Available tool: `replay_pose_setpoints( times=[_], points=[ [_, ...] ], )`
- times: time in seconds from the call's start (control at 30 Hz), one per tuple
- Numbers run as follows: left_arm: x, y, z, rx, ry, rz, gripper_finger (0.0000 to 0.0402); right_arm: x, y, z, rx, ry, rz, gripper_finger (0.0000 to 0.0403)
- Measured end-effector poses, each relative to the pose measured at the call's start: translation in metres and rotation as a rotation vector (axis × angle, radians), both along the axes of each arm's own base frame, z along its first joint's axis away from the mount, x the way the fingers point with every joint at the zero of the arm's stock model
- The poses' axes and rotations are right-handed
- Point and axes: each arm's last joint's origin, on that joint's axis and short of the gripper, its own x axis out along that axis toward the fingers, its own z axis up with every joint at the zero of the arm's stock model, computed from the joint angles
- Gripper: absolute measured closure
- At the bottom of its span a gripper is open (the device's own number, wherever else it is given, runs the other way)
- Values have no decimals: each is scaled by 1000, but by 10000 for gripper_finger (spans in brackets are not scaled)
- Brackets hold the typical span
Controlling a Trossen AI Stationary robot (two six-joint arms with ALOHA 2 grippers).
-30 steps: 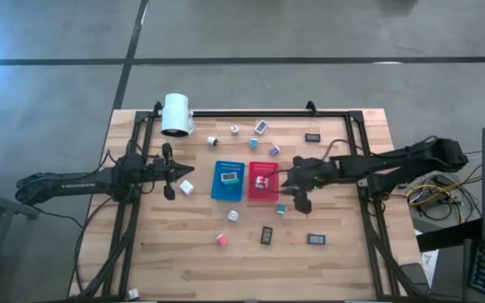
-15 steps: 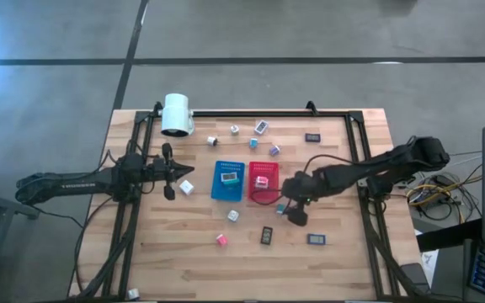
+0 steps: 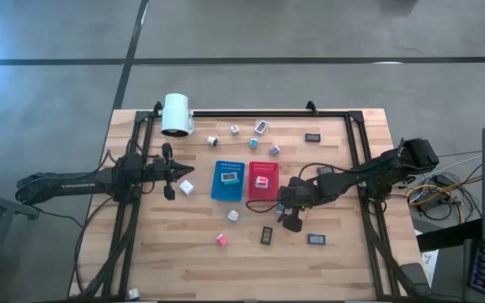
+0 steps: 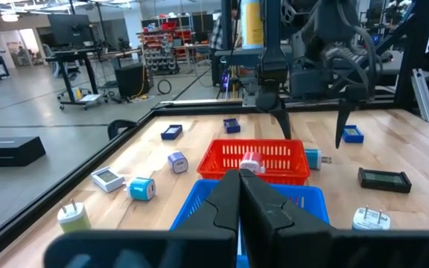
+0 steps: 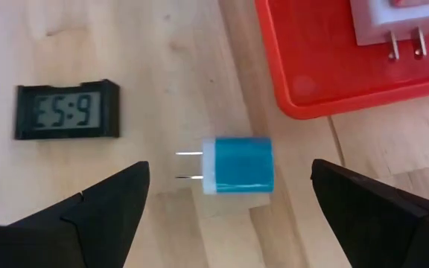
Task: Pick & Place Office items
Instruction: Put the blue charger adapter into the red bin
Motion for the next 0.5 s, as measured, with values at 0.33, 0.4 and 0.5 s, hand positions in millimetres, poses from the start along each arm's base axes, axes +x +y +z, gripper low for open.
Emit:
replay_pose_setpoints(
  times=[0.33, 0.4, 0.5],
  points=[
    [0, 0, 0, 0, 0, 0, 390, 4, -1, -9, -35, 7, -29, 35],
    [0, 0, 0, 0, 0, 0, 388, 3, -1, -11, -42, 17, -28, 35],
    [0, 0, 0, 0, 0, 0, 388, 6, -1, -14, -61, 10, -32, 35]
  ],
)
